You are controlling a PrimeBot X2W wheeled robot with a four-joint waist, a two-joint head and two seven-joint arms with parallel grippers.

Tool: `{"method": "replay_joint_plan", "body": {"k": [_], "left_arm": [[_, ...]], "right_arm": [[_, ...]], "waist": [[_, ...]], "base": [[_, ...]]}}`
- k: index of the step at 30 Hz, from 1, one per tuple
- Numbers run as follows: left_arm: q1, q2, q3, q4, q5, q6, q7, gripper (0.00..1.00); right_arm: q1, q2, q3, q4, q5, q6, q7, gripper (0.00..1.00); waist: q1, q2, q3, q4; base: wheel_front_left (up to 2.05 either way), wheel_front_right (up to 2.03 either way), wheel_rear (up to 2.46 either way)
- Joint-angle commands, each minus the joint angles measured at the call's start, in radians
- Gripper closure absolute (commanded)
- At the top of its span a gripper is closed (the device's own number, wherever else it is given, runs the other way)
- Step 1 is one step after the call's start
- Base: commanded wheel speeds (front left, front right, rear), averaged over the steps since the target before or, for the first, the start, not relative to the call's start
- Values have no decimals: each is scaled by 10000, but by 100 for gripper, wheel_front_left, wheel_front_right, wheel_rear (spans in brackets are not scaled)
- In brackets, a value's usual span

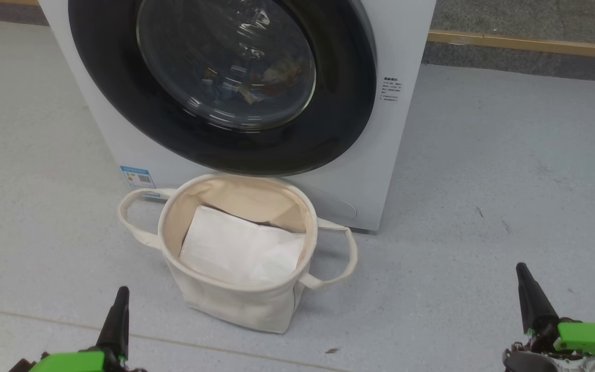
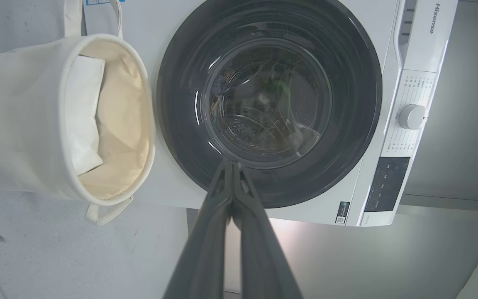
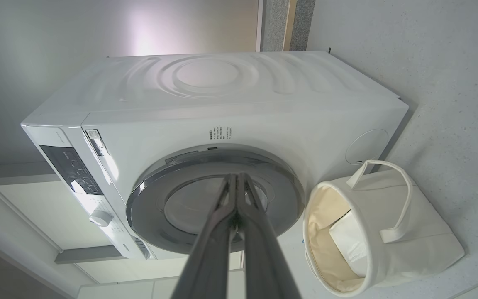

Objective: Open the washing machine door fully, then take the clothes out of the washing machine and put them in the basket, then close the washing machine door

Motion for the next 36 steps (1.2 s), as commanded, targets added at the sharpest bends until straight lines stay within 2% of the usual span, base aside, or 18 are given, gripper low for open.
{"method": "replay_joint_plan", "body": {"k": [1,36], "left_arm": [[-443,60,341,-364,-32,-69,77,100],[-443,60,341,-364,-32,-69,77,100]], "right_arm": [[-501,-68,198,-303,-30,2,83,100],[-501,-68,198,-303,-30,2,83,100]], "waist": [[0,-1,0,0],[0,-1,0,0]], "base": [[0,0,0],[0,0,0]]}}
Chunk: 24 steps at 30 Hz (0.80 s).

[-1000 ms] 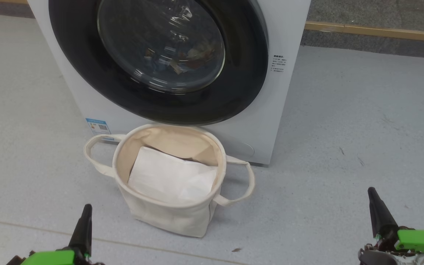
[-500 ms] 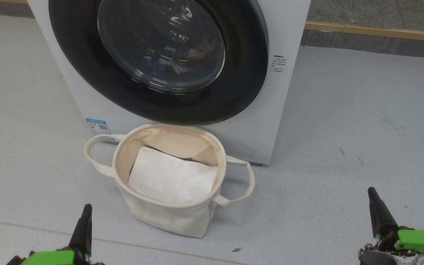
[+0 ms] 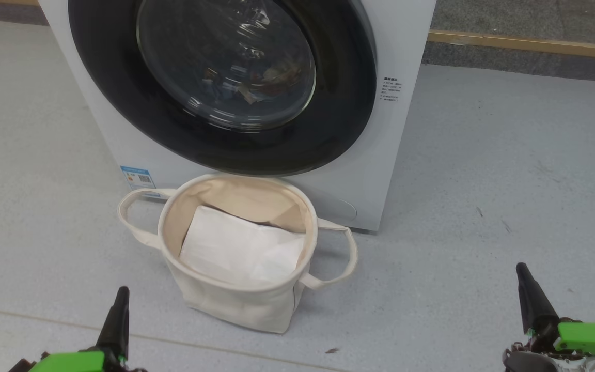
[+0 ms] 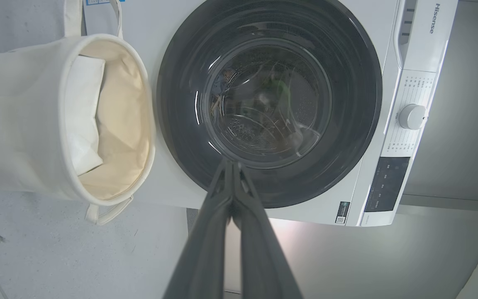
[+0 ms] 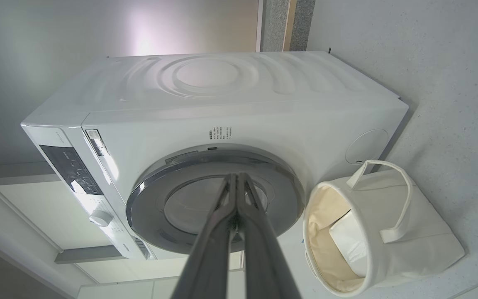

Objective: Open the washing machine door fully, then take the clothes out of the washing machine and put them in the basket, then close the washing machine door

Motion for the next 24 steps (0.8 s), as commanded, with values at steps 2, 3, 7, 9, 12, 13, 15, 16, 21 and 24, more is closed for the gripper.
{"method": "replay_joint_plan", "body": {"k": [2,3,7,9,12,13,15,16,21,24], "left_arm": [[-443,60,341,-364,-32,-69,77,100],[-443,60,341,-364,-32,-69,77,100],[-443,60,341,-364,-32,-69,77,100],[-443,60,341,-364,-32,-69,77,100],[-443,60,341,-364,-32,-69,77,100],[-443,60,341,-364,-32,-69,77,100],[-443,60,341,-364,-32,-69,77,100],[-443,60,341,-364,-32,-69,77,100],[-443,60,341,-364,-32,-69,77,100],[-443,60,341,-364,-32,-69,77,100]], "right_arm": [[-501,-68,198,-303,-30,2,83,100],[-501,-68,198,-303,-30,2,83,100],[-501,-68,198,-303,-30,2,83,100],[-501,-68,198,-303,-30,2,83,100],[-501,-68,198,-303,-30,2,83,100],[-501,-68,198,-303,-30,2,83,100],[-501,-68,198,-303,-30,2,83,100],[-501,-68,198,-303,-30,2,83,100],[-501,-68,198,-303,-30,2,83,100],[-501,-68,198,-303,-30,2,83,100]], "waist": [[0,-1,0,0],[0,-1,0,0],[0,-1,0,0],[0,-1,0,0],[0,-1,0,0],[0,-1,0,0],[0,-1,0,0],[0,-1,0,0],[0,-1,0,0],[0,-1,0,0]], "base": [[0,0,0],[0,0,0],[0,0,0],[0,0,0],[0,0,0],[0,0,0],[0,0,0],[0,0,0],[0,0,0],[0,0,0]]}}
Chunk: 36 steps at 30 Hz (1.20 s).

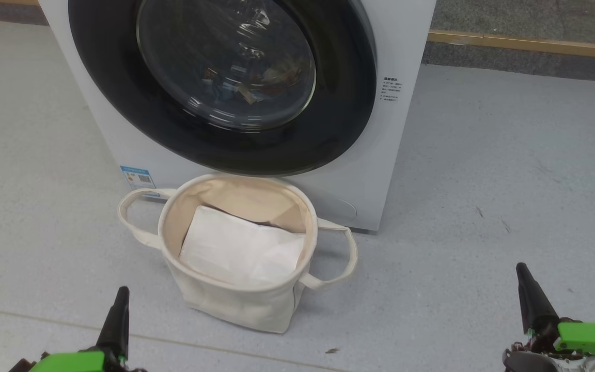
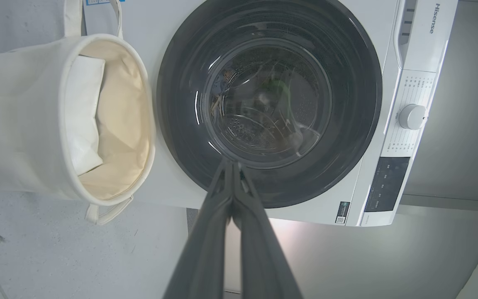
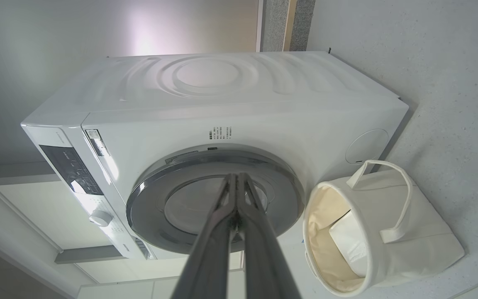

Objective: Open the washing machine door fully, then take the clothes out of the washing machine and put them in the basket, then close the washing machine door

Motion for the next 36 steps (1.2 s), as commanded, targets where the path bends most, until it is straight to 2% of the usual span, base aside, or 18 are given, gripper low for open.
{"method": "replay_joint_plan", "body": {"k": [1,36], "left_arm": [[-443,60,341,-364,-32,-69,77,100],[-443,60,340,-364,-32,-69,77,100]], "right_arm": [[-501,-68,198,-303,-30,2,83,100],[-501,-68,198,-303,-30,2,83,100]], "waist": [[0,0,0,0],[0,0,0,0]], "base": [[0,0,0],[0,0,0]]}}
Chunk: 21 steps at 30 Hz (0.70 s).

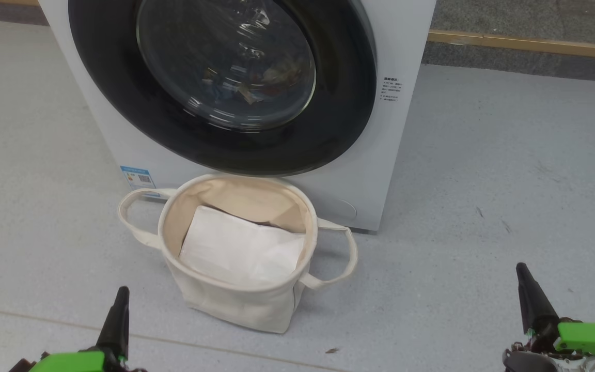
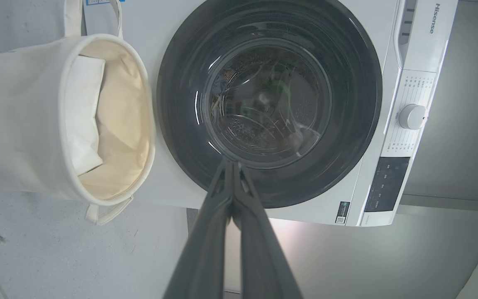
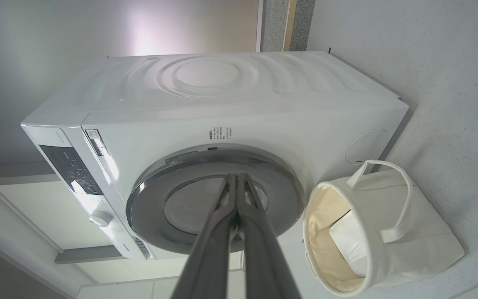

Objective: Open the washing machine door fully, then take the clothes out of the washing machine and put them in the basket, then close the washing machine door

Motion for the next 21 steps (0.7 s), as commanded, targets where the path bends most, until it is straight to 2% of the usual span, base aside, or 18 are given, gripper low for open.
{"method": "replay_joint_plan", "body": {"k": [1,2,3,10,14,17,21], "left_arm": [[-443,60,340,-364,-34,-69,77,100],[-443,60,340,-364,-34,-69,77,100],[0,0,0,4,0,2,0,0],[172,-27,-49,459,24,21,-92,0],[137,-24,-63,420,68,44,-209,0],[113,-21,-59,365,124,75,-326,0],[79,-18,-35,294,241,104,-443,0]], "right_arm": [[-501,-68,198,-303,-30,2,83,100],[-501,-68,198,-303,-30,2,83,100],[0,0,0,4,0,0,0,0],[138,45,57,440,-57,0,-84,0],[73,42,69,397,-178,0,-201,0],[17,38,67,338,-271,0,-318,0],[-54,34,64,251,-416,0,-435,0]], "waist": [[0,-1,0,0],[0,-1,0,0],[0,-1,0,0],[2,-1,3,3],[23,-1,-20,19],[3,-1,-12,34],[1,-1,-9,48]], "base": [[0,0,0],[0,0,0],[0,0,0],[0,0,0],[0,0,0],[0,0,0],[0,0,0]]}}
